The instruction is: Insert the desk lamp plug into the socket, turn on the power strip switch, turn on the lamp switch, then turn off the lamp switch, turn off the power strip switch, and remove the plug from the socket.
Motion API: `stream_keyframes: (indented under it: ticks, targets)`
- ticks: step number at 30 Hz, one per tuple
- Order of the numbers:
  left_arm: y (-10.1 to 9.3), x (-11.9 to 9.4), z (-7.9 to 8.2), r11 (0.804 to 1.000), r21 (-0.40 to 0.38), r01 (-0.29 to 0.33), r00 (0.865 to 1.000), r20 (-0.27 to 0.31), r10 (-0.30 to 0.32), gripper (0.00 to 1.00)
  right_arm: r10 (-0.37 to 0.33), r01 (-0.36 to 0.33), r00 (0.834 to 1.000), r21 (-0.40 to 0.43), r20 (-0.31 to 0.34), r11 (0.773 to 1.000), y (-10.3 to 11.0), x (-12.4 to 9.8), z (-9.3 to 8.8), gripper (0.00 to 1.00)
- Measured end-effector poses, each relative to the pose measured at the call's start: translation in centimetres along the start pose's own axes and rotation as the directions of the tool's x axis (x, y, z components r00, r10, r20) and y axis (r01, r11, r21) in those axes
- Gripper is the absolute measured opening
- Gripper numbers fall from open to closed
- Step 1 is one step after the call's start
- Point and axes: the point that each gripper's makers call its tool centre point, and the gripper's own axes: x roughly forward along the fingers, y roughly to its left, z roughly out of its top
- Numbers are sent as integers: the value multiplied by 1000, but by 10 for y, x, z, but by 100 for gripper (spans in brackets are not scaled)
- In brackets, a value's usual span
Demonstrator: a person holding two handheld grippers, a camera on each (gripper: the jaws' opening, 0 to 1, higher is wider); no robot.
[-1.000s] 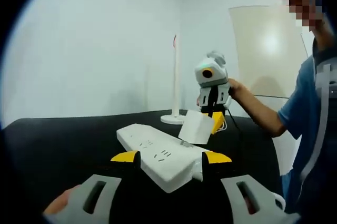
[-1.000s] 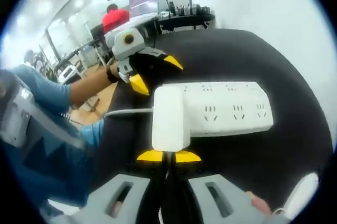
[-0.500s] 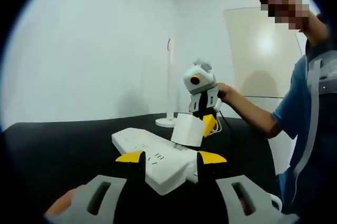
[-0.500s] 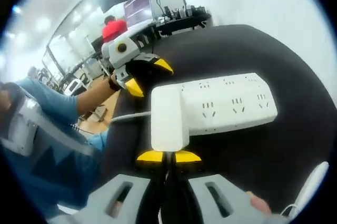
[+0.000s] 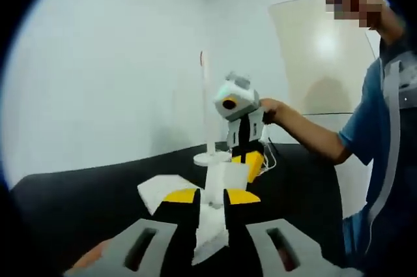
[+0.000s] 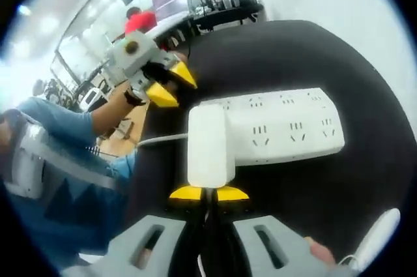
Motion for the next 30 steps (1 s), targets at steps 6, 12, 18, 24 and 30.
stream_keyframes:
  ticks: [6, 12, 18, 24, 30]
  targets:
    - [-7, 22, 17, 999, 29, 29, 999, -29, -29, 0, 12, -12, 1000, -4, -8, 1000, -2, 0, 1, 7]
    - [-12, 38, 23, 998, 48, 42, 998, -58, -39, 0, 17, -18, 1000, -9, -19, 1000, -4, -1, 2, 7]
    - [-11, 48, 22, 998, 43, 35, 996, -89, -31, 0, 22, -22, 1000, -17, -13, 1000, -3, -2, 3, 7]
    - [-9, 61, 14, 998, 47, 42, 990, -135, -35, 0, 24, -24, 1000, -15, -9, 1000, -4, -2, 2, 7]
    - [-10, 68, 7, 998, 42, 54, 985, -165, -46, 0, 25, -25, 1000, -19, -8, 1000, -3, -2, 2, 7]
